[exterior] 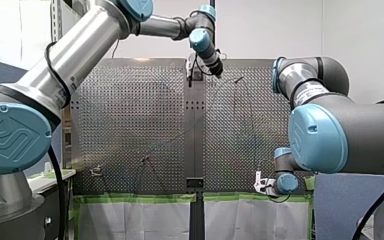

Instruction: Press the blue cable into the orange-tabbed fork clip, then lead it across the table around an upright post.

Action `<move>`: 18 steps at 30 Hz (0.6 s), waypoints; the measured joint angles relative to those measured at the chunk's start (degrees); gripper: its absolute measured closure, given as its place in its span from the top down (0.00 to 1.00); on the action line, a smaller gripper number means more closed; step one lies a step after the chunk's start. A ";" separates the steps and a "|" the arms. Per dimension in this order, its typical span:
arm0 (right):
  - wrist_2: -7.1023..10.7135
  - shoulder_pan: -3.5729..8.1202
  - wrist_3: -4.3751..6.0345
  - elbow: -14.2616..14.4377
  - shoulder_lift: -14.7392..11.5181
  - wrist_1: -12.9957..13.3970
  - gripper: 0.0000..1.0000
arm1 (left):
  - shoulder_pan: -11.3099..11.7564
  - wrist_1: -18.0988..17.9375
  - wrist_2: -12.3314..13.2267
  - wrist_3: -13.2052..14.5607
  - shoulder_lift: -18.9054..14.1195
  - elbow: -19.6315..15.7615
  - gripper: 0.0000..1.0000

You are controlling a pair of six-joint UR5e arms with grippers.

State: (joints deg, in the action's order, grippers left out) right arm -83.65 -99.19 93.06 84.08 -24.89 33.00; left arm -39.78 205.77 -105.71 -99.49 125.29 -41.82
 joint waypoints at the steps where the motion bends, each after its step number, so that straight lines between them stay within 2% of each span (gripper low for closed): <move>1: -0.01 -0.01 -0.03 0.00 0.00 -0.01 0.00 | 0.07 -0.35 -0.33 0.33 -0.38 -0.38 1.00; 5: -0.02 -0.06 -0.15 0.00 -0.01 -0.02 0.00 | 0.34 -1.99 -1.03 0.62 -2.08 -2.10 1.00; 12: -0.03 -0.11 -0.22 -0.03 -0.02 -0.03 0.00 | 0.60 -5.59 -1.12 -1.91 -5.70 -5.72 1.00; 18: -0.03 -0.17 -0.23 -0.15 -0.03 -0.06 0.00 | 0.63 -8.69 -0.68 -2.98 -8.78 -8.80 1.00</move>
State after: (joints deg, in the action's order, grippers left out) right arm -83.68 -99.36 92.83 83.93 -24.92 32.94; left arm -39.15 197.08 -106.39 -102.47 116.52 -50.63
